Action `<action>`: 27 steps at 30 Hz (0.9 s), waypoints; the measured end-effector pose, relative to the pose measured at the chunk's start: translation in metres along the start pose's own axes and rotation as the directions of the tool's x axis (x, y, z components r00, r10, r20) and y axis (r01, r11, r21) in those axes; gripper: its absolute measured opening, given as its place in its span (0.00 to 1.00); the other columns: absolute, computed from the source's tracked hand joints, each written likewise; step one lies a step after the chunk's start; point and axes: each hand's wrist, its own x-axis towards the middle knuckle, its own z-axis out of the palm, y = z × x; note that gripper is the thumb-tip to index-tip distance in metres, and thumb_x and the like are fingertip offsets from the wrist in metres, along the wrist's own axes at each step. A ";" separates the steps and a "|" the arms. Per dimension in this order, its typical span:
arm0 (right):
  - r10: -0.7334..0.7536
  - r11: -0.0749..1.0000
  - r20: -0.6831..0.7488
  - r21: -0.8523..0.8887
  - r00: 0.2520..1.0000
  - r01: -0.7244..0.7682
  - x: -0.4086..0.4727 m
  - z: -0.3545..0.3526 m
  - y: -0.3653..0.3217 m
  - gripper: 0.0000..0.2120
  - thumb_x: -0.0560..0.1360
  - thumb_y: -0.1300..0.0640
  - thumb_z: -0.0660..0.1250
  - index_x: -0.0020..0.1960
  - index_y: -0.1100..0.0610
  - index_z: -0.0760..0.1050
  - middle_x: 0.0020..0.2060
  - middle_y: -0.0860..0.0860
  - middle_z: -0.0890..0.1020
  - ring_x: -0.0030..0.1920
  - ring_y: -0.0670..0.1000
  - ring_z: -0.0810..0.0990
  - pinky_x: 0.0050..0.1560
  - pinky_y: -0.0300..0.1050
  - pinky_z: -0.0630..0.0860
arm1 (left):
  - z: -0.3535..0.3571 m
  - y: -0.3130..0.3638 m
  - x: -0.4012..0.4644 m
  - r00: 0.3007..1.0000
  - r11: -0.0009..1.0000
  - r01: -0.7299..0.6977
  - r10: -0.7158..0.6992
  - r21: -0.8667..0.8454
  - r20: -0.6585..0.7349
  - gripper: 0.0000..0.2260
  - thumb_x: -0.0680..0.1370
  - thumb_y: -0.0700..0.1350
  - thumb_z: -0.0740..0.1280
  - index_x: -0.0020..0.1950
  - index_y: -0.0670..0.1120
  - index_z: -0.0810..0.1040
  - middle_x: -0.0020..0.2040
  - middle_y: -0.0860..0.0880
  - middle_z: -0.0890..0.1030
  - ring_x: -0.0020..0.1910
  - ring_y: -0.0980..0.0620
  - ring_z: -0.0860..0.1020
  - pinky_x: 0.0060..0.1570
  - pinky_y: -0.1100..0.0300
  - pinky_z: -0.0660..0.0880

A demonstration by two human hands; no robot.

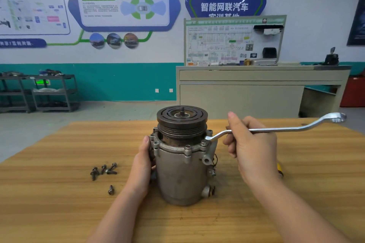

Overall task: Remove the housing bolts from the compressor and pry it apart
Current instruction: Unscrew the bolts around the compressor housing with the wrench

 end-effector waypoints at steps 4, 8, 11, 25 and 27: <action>-0.291 0.938 0.061 -0.178 0.955 0.297 -0.016 0.012 -0.010 0.21 0.77 0.54 0.67 0.28 0.58 0.69 0.23 0.52 0.75 0.21 0.44 0.72 0.25 0.32 0.67 | 0.000 0.001 -0.001 1.000 1.000 -0.011 0.011 0.013 -0.008 0.36 0.65 0.73 0.55 0.59 0.51 0.82 0.54 0.46 0.84 0.58 0.45 0.80 0.54 0.52 0.76; -0.611 0.657 0.253 -0.367 0.750 0.659 -0.026 0.014 -0.014 0.21 0.79 0.59 0.65 0.29 0.55 0.64 0.22 0.43 0.64 0.24 0.44 0.66 0.25 0.30 0.61 | 0.000 0.000 -0.001 1.000 0.999 0.016 -0.016 0.029 -0.017 0.37 0.64 0.75 0.54 0.59 0.53 0.81 0.56 0.44 0.84 0.49 0.47 0.80 0.46 0.46 0.79; -0.624 0.708 0.208 -0.259 0.754 0.657 -0.033 0.007 0.002 0.19 0.77 0.60 0.65 0.29 0.54 0.65 0.23 0.45 0.66 0.23 0.43 0.66 0.24 0.34 0.62 | 0.000 0.001 -0.003 1.000 1.000 0.015 -0.015 0.008 -0.001 0.36 0.65 0.74 0.56 0.61 0.53 0.81 0.57 0.47 0.83 0.57 0.48 0.79 0.66 0.37 0.68; 0.483 0.645 0.447 0.399 0.753 -0.651 0.050 0.010 0.017 0.12 0.65 0.54 0.71 0.28 0.58 0.75 0.20 0.50 0.71 0.15 0.41 0.64 0.14 0.31 0.59 | 0.000 0.003 -0.002 0.999 0.999 0.048 -0.048 -0.010 -0.009 0.35 0.65 0.71 0.56 0.60 0.51 0.81 0.56 0.49 0.84 0.61 0.47 0.78 0.67 0.43 0.70; 0.414 0.697 0.293 0.507 0.862 -0.507 0.049 0.006 0.011 0.12 0.65 0.53 0.72 0.31 0.59 0.73 0.20 0.50 0.71 0.15 0.41 0.65 0.15 0.31 0.59 | -0.001 0.003 -0.001 0.999 0.999 0.041 -0.041 0.001 -0.015 0.35 0.64 0.72 0.56 0.60 0.52 0.81 0.57 0.49 0.84 0.61 0.46 0.78 0.67 0.42 0.70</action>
